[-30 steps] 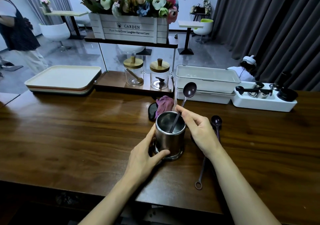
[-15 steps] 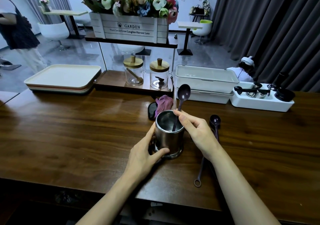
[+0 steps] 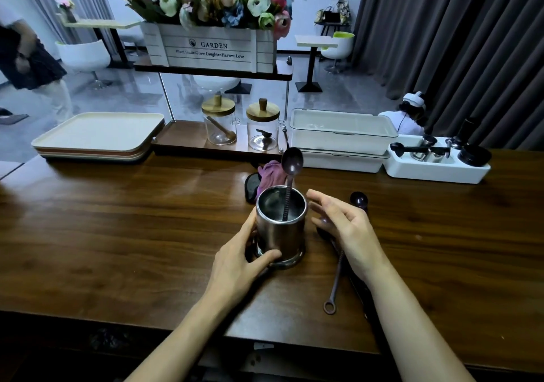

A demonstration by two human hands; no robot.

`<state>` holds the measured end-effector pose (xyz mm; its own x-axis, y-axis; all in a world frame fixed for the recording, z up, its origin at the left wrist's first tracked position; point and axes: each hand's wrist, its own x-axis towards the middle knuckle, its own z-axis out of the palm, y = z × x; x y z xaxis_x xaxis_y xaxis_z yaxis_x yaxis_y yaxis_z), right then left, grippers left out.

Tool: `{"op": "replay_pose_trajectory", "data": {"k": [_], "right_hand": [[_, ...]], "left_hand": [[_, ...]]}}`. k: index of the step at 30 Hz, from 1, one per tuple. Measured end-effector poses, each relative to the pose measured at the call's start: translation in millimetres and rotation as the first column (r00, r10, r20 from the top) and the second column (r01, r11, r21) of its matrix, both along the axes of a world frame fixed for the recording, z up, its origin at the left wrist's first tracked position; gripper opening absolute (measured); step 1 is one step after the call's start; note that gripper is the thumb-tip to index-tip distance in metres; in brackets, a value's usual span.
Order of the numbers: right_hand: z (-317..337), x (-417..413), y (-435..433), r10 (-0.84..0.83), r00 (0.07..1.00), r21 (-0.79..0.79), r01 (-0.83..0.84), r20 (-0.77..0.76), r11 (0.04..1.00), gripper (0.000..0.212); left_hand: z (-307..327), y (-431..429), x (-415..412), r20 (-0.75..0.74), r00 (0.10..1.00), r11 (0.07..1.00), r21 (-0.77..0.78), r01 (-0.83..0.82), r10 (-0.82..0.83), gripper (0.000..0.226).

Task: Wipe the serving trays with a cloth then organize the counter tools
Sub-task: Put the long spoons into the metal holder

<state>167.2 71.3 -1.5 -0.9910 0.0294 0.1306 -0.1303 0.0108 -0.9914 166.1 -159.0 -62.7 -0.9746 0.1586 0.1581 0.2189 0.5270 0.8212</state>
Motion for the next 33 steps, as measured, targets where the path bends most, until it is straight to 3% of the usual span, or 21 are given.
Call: {"op": "replay_pose_trajectory", "data": {"k": [4, 9, 13, 21, 26, 33], "right_hand": [[-10.7, 8.2, 26.0, -0.239, 0.97, -0.067, 0.241, 0.034, 0.968, 0.028], [-33.1, 13.5, 66.1, -0.522, 0.852, 0.314, 0.491, 0.018, 0.812, 0.029], [-40.3, 13.4, 75.7, -0.544, 0.837, 0.56, 0.42, 0.065, 0.714, 0.037], [-42.2, -1.1, 75.9, -0.47, 0.868, 0.689, 0.244, 0.158, 0.683, 0.047], [-38.7, -10.0, 74.5, -0.438, 0.878, 0.674, 0.205, 0.194, 0.709, 0.046], [-33.1, -12.0, 85.7, -0.393, 0.889, 0.498, 0.237, 0.236, 0.834, 0.045]], "left_hand": [[0.6, 1.1, 0.3, -0.006, 1.0, 1.0, -0.009, 0.001, -0.001, 0.098], [-0.9, 2.0, 2.2, -0.027, 1.0, 0.999, -0.034, 0.007, -0.008, 0.105], [-2.4, 3.8, 1.6, -0.043, 0.999, 0.999, -0.035, -0.004, 0.002, 0.108], [-0.8, 10.7, -3.2, -0.054, 0.998, 0.999, -0.012, 0.034, -0.034, 0.111], [0.4, 11.0, -1.1, -0.119, 0.992, 0.997, -0.055, 0.044, -0.051, 0.122], [3.2, 15.0, -6.7, -0.162, 0.986, 0.997, -0.057, 0.043, -0.052, 0.122]]}}
